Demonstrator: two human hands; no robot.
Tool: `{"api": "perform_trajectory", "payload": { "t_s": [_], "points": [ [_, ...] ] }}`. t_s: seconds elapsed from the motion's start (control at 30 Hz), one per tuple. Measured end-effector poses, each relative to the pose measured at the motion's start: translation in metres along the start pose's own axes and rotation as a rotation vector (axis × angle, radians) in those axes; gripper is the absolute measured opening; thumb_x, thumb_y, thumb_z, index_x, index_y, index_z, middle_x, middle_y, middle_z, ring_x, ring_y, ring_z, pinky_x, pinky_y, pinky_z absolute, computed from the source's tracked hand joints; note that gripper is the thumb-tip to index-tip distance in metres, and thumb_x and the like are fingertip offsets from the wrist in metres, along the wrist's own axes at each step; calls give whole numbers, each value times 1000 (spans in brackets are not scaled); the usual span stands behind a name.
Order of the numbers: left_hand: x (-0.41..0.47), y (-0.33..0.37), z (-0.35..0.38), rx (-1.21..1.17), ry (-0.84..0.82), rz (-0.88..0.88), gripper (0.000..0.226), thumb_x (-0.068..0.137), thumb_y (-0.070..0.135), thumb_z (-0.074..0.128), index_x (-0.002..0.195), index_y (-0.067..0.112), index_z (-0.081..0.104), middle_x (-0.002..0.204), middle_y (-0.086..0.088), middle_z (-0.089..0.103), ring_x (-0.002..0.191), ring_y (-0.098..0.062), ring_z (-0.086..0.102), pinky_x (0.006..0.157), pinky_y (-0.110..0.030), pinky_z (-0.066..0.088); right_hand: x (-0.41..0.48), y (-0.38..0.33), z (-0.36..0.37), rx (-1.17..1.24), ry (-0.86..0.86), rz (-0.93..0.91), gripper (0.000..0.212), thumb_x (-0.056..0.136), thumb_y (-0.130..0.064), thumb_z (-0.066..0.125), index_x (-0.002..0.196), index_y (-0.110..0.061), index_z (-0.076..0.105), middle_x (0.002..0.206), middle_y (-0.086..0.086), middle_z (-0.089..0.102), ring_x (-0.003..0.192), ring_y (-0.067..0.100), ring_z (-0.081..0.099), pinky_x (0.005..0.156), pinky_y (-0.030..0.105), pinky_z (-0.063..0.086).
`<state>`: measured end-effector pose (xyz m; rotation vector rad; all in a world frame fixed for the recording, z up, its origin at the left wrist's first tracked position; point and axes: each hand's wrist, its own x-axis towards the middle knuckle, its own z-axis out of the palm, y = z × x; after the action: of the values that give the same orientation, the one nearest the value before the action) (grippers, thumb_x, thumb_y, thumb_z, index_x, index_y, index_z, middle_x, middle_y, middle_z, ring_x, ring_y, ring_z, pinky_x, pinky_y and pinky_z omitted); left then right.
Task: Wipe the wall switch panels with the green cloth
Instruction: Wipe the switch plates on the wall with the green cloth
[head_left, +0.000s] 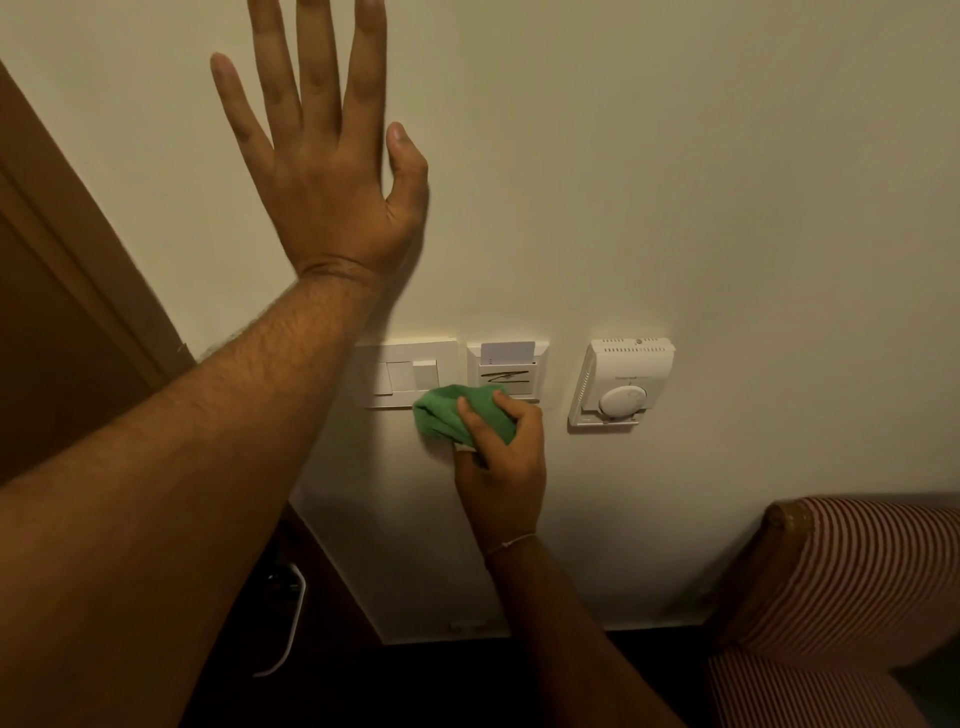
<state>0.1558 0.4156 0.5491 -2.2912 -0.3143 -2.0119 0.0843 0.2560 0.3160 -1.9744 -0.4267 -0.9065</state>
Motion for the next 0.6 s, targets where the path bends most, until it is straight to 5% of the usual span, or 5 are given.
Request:
{"api": "perform_trajectory", "payload": {
  "t_s": [0.17,0.33,0.6],
  "points": [
    [0,0,-1,-5,-5,-5,63,106,38,54,164,12,50,167,-24,47,155,-51,42,124,-77,24,3,17,-16,38,108,192,49,83,5,86,127,-15,76,135,18,54,132,32,58,110,40,56],
    [0,0,-1,-9,1,-3,62,107,38,54,163,12,51,166,-24,49,154,-50,44,124,-77,25,7,22,-23,10,192,217,48,80,8,88,124,-8,77,135,18,54,135,25,53,114,7,39],
    [0,-2,0,-12,1,5,63,106,36,55,164,12,50,166,-24,48,154,-51,42,124,-77,24,13,-14,0,34,74,29,38,88,-3,79,125,-14,78,128,22,60,127,35,61,100,44,61]
  ]
}}
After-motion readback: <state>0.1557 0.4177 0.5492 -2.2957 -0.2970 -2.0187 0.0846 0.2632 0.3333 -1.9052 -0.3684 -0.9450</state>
